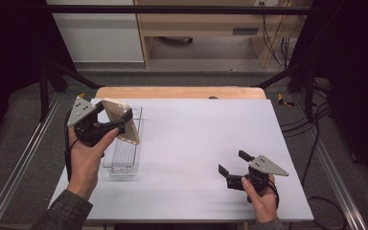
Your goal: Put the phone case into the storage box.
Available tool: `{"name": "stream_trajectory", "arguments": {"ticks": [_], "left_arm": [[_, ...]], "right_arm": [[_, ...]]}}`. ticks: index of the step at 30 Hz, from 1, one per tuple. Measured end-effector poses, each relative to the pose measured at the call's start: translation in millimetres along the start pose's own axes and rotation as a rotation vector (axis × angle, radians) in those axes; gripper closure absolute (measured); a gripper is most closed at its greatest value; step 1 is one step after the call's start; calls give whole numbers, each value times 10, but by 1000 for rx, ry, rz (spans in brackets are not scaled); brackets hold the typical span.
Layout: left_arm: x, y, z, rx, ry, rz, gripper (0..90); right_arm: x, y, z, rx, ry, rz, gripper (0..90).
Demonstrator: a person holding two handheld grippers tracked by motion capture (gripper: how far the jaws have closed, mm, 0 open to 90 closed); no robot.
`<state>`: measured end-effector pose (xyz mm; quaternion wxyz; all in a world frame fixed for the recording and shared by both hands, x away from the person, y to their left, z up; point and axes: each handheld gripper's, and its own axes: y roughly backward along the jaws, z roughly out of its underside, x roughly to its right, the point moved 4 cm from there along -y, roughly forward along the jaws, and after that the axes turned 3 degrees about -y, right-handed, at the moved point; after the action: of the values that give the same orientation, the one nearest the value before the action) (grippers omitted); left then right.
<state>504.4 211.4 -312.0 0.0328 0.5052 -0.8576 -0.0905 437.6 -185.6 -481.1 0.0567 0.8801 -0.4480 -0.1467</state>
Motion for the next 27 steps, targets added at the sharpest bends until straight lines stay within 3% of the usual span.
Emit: {"name": "stream_trajectory", "arguments": {"ticks": [8,27], "left_arm": [[-122,10,16,5,18,-26,112],[-270,45,14,18,29,-70,112]], "right_arm": [[36,29,-16,21,-2,9,55],[81,80,6,43,-20,7,55]]}}
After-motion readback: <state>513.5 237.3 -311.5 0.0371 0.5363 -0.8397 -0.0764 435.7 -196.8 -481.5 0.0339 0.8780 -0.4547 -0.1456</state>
